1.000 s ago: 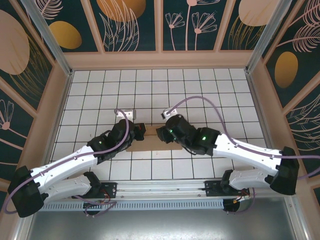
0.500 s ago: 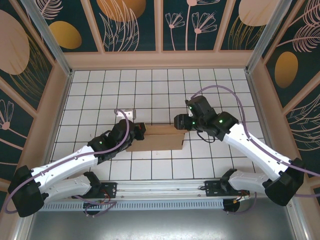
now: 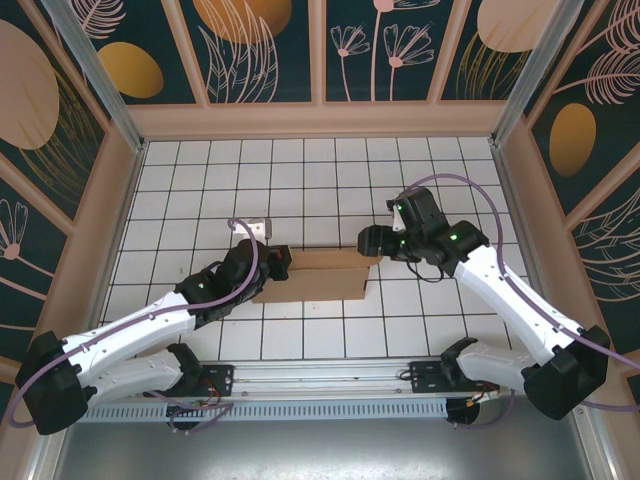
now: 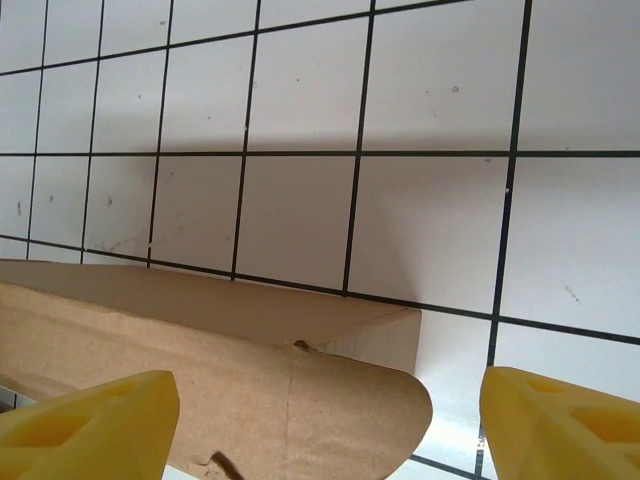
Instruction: Fold the paper box
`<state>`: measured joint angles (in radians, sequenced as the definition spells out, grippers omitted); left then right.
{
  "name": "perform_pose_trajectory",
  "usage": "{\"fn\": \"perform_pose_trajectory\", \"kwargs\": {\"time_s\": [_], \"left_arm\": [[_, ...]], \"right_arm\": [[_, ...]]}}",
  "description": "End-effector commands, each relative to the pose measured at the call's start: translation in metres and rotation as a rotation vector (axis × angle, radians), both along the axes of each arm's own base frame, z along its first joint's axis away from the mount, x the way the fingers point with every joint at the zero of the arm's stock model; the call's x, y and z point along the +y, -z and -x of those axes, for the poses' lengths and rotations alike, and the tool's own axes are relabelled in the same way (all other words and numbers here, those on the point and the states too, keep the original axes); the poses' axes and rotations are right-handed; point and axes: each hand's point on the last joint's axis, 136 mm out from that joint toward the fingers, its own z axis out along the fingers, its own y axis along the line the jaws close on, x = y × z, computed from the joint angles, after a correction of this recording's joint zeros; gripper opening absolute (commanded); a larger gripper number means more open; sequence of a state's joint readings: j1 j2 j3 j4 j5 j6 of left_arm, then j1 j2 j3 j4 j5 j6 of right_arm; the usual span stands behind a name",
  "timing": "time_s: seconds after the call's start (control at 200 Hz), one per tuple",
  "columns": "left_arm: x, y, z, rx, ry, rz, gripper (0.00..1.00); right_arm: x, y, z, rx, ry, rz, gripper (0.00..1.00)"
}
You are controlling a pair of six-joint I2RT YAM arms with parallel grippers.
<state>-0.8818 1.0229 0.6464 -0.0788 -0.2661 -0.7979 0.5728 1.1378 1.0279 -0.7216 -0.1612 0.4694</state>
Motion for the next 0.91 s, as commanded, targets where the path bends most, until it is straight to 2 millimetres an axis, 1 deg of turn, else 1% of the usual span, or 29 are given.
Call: {"fn": "perform_pose_trajectory", "kwargs": {"time_s": [0.0, 0.15, 0.295, 0.38, 0.52, 0.59, 0.636, 0.791, 0.901], "left_arm": [[0.013, 0.035, 0.009, 0.08, 0.001, -0.098, 0.0], [0.014, 0.036, 0.009, 0.081, 0.0, -0.1, 0.0], [0.014, 0.036, 0.009, 0.079, -0.002, -0.104, 0.0], [0.015, 0.036, 0.01, 0.078, -0.003, -0.101, 0.0], [0.016, 0.038, 0.01, 0.081, -0.002, -0.104, 0.0], [0.016, 0.038, 0.01, 0.081, -0.002, -0.109, 0.0], [0.016, 0.038, 0.011, 0.08, -0.002, -0.109, 0.0], [0.016, 0.04, 0.011, 0.084, 0.002, -0.112, 0.0], [0.016, 0.039, 0.011, 0.082, 0.002, -0.113, 0.0]], "right_arm": [[0.001, 0.007, -0.001, 0.007, -0.023, -0.016, 0.78], [0.008, 0.011, 0.001, 0.023, -0.048, -0.045, 0.76], [0.013, 0.012, 0.003, 0.033, -0.072, -0.068, 0.73], [0.003, 0.012, -0.001, 0.012, -0.046, -0.011, 0.7], [-0.002, 0.002, 0.0, -0.008, -0.055, 0.019, 0.68], [-0.006, 0.003, 0.001, -0.007, -0.061, 0.053, 0.67], [-0.008, 0.004, 0.002, -0.001, -0.066, 0.068, 0.63], [0.008, 0.0, 0.008, 0.019, -0.121, 0.009, 0.56], [0.019, 0.001, 0.009, 0.021, -0.146, 0.0, 0.53]]}}
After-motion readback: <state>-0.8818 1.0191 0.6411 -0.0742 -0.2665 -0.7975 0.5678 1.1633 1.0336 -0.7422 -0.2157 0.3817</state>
